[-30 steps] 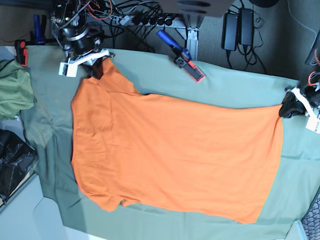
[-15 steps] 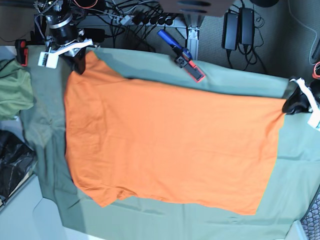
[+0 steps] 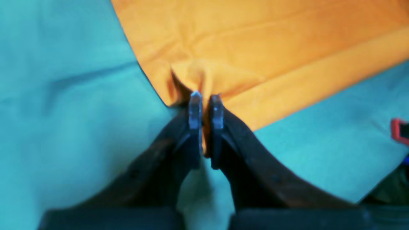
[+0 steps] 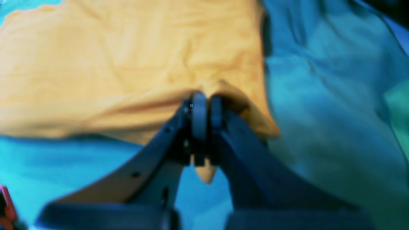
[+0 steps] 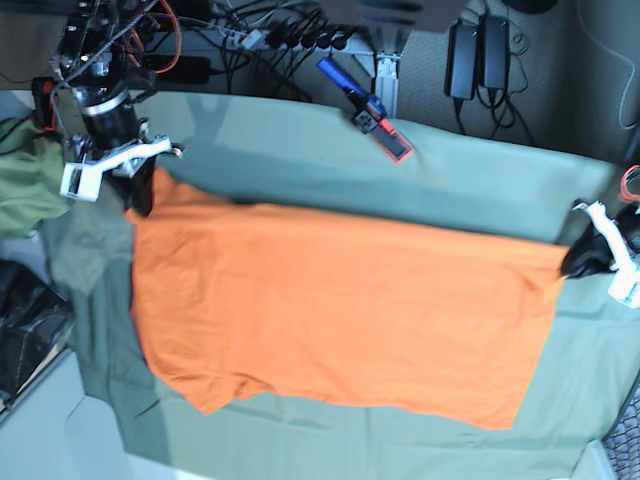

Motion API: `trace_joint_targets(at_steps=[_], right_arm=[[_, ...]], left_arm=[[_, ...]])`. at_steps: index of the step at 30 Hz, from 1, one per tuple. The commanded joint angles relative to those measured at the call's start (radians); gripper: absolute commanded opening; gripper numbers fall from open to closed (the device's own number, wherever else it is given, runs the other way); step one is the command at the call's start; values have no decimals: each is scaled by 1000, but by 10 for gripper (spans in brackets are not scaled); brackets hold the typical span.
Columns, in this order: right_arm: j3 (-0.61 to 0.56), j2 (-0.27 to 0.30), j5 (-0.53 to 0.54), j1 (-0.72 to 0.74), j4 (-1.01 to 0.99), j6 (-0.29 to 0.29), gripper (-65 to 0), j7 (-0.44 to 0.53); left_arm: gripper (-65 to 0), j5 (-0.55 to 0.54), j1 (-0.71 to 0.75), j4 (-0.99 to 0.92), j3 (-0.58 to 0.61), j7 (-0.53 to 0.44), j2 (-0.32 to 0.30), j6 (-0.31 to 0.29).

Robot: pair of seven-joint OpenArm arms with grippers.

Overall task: Fold the T-shirt properly
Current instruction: 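Reach the left gripper to the shirt's hem corner and grasp it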

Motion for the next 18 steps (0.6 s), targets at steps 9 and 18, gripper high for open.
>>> trace_joint_targets(at_steps=[9,18], right_arm=[[-79,42,-56,151,-126,69,-650,35],[-134,44,-84,288,-294,69,-650,58]], left_arm=[[-650,40,-176,-158,79,-57,-19,-9],[-582,40,-251,-283,79,-84,-19,-9]])
